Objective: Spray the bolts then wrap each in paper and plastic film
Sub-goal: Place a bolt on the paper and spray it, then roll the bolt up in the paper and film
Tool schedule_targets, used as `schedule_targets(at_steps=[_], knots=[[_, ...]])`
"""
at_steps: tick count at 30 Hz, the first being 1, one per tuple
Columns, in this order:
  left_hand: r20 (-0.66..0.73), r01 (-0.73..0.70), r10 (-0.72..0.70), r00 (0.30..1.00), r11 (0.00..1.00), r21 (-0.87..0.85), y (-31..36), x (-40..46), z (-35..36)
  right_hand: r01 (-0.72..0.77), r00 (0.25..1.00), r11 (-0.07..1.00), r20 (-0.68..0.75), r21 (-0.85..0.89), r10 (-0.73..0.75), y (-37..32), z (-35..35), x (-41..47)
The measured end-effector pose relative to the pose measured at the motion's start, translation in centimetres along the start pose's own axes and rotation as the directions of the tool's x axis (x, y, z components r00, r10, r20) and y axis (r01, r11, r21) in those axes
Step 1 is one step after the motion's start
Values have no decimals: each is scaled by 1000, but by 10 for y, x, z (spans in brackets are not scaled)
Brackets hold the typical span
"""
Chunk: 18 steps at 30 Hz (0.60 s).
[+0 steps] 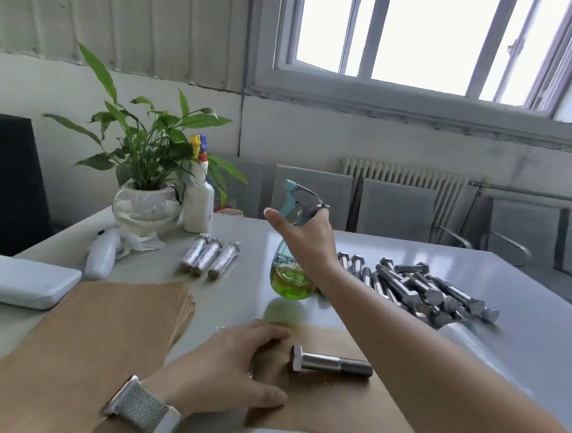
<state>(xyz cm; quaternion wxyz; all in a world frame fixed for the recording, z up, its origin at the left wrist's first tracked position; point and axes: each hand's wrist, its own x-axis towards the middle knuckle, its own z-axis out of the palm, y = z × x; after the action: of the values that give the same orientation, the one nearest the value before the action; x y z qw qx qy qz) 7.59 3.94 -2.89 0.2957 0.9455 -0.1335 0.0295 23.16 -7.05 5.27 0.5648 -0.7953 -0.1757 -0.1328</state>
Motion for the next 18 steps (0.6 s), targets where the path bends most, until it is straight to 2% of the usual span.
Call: schedule_targets(at_steps=[8, 12, 14, 15, 16, 18], knots=[[24, 21, -21, 999, 1000, 18, -4, 3, 0, -8, 993, 999, 113, -44, 13, 29, 15, 1], [3, 22, -23, 1000, 1000, 14, -3, 1, 1, -12, 977, 999, 210, -51, 23, 27, -13, -7], [-12, 27, -27, 1000, 1000, 6, -2, 0, 0, -12, 974, 993, 221, -115, 37, 22, -45, -19], [-16, 25, -25, 1000, 1000, 3, -2, 0, 0, 79, 971, 979, 238, -187, -33, 20, -64, -31], [-19, 14, -14, 1000, 1000, 8, -1, 0, 0, 231, 944, 937, 294, -261, -150, 19, -86, -47], [-16, -14, 15, 1000, 1000, 21, 0, 0, 0, 567, 783, 740, 516, -361, -348, 15, -127, -86]])
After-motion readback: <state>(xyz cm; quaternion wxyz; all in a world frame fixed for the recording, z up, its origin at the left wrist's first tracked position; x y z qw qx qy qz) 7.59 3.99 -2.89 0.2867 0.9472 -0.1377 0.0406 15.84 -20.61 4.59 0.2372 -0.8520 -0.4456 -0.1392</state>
